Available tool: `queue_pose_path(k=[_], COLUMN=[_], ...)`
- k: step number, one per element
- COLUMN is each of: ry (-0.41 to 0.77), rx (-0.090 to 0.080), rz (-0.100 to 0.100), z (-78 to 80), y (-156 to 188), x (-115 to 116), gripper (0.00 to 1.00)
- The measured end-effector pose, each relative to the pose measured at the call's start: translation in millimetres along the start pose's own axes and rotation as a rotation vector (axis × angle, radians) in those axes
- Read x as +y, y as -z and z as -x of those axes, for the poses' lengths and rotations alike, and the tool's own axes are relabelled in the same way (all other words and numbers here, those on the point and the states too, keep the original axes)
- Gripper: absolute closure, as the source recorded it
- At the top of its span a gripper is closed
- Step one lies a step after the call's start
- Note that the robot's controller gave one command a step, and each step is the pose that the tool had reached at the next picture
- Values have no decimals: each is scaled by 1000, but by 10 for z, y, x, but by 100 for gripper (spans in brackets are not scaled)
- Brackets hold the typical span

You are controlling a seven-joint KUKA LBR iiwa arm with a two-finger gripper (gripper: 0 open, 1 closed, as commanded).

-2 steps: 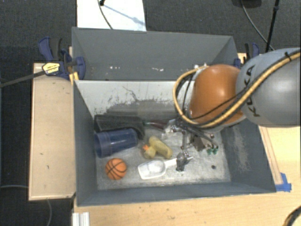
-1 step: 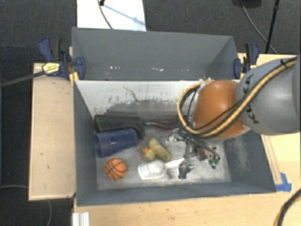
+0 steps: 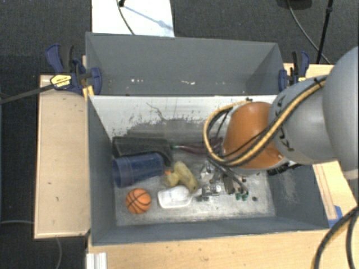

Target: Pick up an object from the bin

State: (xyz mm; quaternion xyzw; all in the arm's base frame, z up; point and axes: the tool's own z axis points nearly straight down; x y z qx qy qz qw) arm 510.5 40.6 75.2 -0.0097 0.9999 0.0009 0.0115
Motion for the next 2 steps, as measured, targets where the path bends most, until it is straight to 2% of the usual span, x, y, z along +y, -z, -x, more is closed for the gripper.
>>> queue_pose_path(k=[1,2], ry=[0,54], rx=[0,19], rz=[0,-1], z=[0,93], y=[0,1505], x=[0,6], gripper=[100,100])
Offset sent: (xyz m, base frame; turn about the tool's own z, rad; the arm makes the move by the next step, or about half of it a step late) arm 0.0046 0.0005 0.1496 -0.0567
